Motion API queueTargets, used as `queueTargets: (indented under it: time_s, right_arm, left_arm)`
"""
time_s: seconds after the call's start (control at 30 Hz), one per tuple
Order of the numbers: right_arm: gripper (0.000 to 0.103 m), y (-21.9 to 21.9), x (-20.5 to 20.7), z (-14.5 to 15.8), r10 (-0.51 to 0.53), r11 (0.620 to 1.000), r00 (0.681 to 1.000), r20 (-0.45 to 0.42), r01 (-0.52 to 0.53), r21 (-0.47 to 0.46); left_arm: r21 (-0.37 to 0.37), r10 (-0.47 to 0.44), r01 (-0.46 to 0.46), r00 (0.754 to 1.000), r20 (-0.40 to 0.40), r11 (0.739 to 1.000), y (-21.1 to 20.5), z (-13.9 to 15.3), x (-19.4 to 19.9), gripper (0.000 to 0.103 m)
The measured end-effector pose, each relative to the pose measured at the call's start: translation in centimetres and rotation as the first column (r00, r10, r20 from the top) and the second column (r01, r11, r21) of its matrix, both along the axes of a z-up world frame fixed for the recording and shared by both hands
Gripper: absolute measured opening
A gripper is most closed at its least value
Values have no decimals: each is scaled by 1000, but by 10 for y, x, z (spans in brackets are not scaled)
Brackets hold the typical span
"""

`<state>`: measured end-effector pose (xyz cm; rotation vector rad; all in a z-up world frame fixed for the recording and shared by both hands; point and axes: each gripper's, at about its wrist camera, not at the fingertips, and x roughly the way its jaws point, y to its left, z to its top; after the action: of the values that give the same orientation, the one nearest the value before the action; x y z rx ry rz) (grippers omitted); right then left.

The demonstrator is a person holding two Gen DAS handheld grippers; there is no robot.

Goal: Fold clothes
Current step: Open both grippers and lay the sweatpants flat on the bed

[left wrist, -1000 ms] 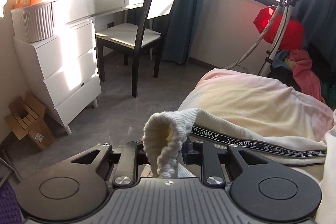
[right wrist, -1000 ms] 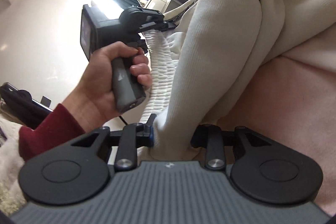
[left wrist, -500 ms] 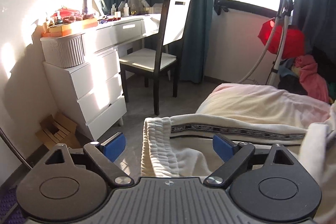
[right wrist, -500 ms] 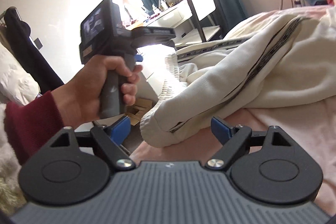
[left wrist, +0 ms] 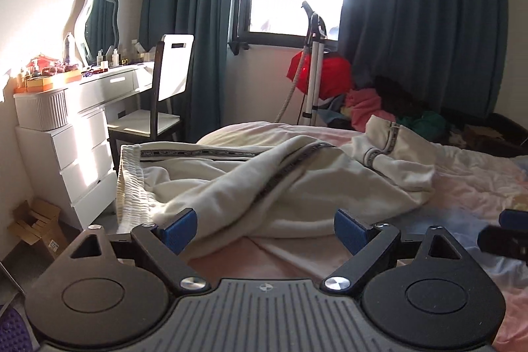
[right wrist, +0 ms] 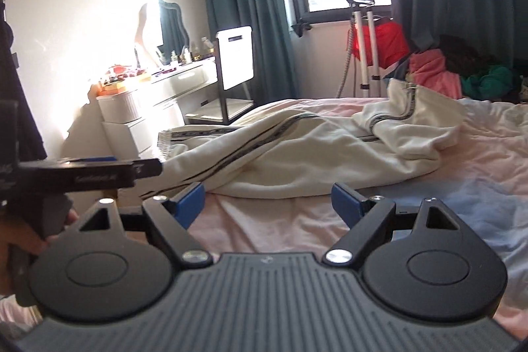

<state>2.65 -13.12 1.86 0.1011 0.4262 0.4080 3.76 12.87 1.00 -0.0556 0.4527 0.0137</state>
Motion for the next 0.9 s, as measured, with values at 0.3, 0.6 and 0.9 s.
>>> queueTargets:
  time_s: [0.3, 0.6, 0.9]
  right_arm:
    - [86, -75, -2, -23, -174, 977, 982, -73, 182, 115]
    - [86, -90, 9, -22, -206, 967, 975, -82, 216, 136]
    - [86, -105, 72, -70, -188, 960, 952, -240, 230, 160]
  left_arm:
    - [-42, 4, -3, 1000, 18, 999, -27, -44, -21, 97]
    - [-38, 68, -70, 996, -51, 997, -6, -51, 109, 98]
    - [-180, 124, -130, 991, -40, 975, 2, -64, 279, 98]
